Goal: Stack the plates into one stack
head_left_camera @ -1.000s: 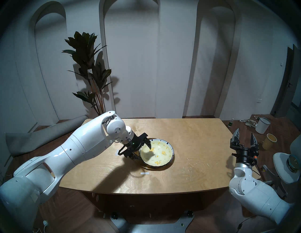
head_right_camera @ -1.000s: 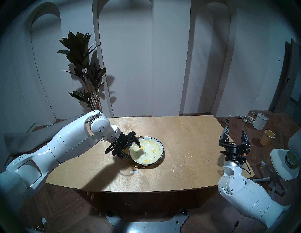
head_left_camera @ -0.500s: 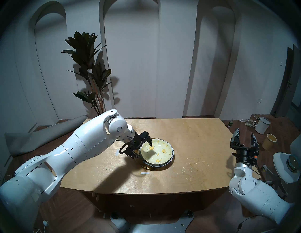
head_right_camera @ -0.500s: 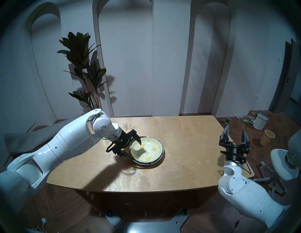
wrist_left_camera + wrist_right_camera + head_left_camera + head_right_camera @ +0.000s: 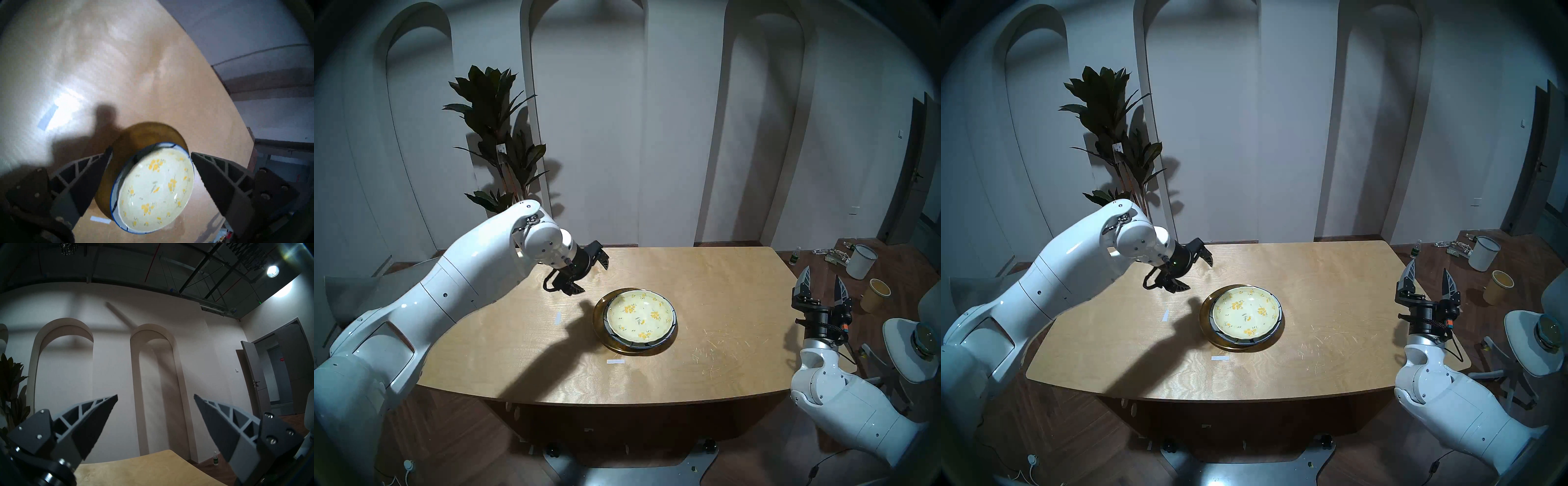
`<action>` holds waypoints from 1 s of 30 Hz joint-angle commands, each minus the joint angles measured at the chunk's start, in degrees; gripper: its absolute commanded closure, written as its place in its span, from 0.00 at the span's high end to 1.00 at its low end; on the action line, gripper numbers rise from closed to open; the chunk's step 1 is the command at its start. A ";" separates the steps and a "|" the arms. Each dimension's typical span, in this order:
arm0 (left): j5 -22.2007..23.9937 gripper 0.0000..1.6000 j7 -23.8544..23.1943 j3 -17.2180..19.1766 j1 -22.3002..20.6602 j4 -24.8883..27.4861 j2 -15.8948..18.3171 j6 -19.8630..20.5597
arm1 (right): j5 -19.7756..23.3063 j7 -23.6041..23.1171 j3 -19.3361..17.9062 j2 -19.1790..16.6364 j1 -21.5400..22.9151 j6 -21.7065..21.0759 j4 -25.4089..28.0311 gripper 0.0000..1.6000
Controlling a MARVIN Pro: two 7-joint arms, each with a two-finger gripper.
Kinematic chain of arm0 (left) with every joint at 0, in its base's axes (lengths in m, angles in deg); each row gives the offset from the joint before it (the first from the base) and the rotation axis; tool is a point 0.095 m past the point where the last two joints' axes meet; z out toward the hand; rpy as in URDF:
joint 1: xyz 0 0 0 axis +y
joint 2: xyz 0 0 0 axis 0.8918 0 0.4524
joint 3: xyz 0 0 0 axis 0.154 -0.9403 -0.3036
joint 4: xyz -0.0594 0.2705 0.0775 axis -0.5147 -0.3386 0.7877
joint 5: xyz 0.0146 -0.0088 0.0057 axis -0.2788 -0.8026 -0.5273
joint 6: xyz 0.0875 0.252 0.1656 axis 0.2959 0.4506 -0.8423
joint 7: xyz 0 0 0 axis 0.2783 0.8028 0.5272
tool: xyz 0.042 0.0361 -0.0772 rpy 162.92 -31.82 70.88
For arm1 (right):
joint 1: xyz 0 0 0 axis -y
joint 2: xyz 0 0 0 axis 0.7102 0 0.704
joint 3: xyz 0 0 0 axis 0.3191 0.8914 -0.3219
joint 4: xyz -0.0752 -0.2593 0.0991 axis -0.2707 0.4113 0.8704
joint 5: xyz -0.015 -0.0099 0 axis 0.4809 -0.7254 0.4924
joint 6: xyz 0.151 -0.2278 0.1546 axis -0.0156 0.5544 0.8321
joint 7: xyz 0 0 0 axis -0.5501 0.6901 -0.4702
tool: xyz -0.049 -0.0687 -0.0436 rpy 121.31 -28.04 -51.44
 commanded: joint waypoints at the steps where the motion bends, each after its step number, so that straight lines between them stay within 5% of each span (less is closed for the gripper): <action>1: -8.56 1.00 -6.88 1.23 -3.25 -4.17 0.25 -1.13 | 0.65 -1.39 -0.01 -0.84 3.26 -1.53 1.68 1.00; 21: -21.81 1.00 -24.91 1.65 -4.40 -13.00 -0.97 -5.73 | 9.18 -6.03 -0.73 1.59 15.31 -18.71 1.98 1.00; 30: -32.06 1.00 -32.57 -0.62 -6.61 -18.63 -1.07 -9.71 | 10.78 -8.17 2.09 4.50 19.72 -24.36 0.39 1.00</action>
